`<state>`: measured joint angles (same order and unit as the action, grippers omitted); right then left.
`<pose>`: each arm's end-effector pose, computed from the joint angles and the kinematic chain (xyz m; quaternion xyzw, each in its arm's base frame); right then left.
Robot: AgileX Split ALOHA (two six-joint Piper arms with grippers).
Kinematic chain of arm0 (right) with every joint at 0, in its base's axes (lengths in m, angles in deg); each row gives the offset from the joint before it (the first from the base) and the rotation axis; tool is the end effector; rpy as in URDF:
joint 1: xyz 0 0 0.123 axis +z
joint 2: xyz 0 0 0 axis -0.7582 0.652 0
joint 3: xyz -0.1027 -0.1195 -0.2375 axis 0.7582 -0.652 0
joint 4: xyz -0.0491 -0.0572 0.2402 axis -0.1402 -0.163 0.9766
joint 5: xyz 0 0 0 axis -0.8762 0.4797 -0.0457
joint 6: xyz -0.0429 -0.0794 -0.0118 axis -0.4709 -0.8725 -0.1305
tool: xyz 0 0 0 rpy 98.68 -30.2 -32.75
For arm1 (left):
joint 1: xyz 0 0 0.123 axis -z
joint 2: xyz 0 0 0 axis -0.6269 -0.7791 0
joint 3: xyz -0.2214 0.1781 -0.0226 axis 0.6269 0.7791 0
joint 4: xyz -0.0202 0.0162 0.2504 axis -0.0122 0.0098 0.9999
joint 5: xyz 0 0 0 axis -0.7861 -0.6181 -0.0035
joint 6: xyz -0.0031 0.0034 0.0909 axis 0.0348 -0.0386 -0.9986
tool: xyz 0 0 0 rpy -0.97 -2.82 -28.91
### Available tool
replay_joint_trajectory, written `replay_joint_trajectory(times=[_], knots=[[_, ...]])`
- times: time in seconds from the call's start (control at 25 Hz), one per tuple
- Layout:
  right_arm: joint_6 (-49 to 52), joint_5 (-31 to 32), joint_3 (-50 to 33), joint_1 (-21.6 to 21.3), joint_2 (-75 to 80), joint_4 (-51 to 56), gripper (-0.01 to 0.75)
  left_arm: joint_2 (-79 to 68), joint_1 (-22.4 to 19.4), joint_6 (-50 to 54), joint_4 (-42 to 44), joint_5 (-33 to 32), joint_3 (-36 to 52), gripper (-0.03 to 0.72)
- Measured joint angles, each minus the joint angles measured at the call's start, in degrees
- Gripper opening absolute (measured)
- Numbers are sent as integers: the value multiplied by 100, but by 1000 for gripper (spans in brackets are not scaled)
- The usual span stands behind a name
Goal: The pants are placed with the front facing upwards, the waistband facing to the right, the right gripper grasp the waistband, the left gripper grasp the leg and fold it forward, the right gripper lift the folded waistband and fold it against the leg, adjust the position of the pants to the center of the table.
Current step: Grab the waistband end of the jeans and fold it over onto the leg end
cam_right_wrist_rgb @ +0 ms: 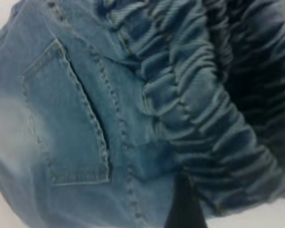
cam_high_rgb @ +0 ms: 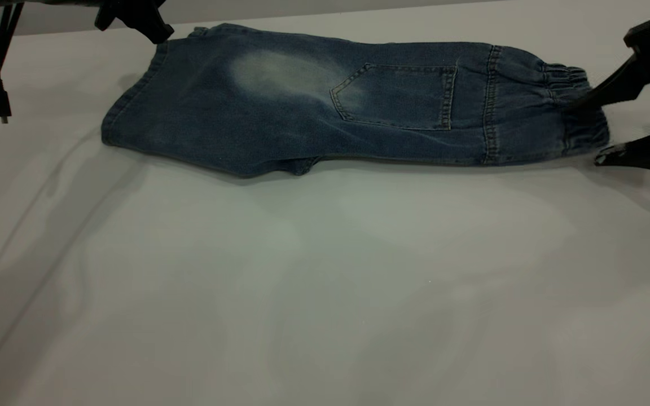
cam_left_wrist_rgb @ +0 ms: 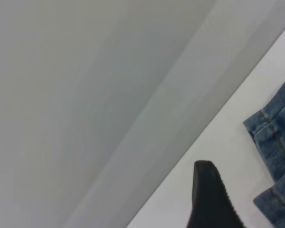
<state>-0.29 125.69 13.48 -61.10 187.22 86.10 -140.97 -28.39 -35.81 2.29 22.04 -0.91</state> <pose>0.3229 -0.0079 0.0453 0.3208 0.8620 0.3713 0.1270 0.4625 -0.0782 0.1051 0.4005 0.7439 0.2063 0.4936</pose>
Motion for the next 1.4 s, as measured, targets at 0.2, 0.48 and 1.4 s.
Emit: replay_joint_trajectory(times=[0.2,0.48,1.4], knots=[[10,49,0,0,0,47,439,0,0,0,22,-31,0,365],[-369,6,209,0,329,155,439,0,0,-13,22,-35,0,360],[-613,1281,757,-12,242,145,83,-562,93,-37,22,-1723,-7,353]])
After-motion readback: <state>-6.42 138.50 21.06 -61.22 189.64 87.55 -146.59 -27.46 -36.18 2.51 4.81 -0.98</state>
